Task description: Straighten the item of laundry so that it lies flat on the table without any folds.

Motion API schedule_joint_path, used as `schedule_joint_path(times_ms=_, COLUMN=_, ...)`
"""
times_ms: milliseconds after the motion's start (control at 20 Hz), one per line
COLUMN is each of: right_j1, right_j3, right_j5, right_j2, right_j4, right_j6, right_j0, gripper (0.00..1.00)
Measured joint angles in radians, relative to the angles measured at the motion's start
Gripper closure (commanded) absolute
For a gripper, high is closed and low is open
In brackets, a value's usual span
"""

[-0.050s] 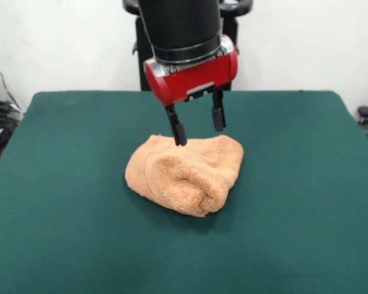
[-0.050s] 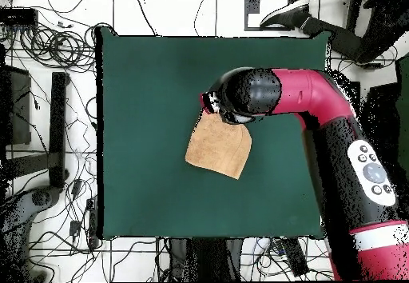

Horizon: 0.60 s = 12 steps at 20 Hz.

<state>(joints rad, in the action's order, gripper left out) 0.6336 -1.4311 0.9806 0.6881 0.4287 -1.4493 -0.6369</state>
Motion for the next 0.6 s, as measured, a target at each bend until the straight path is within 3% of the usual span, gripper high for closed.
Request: schedule_joint_path(times_ms=600, right_j1=0.069, right_j3=-0.001, right_j5=0.000, right_j2=-0.004, right_j4=0.083, right_j6=0.000, right_j0=0.005, gripper=0.00)
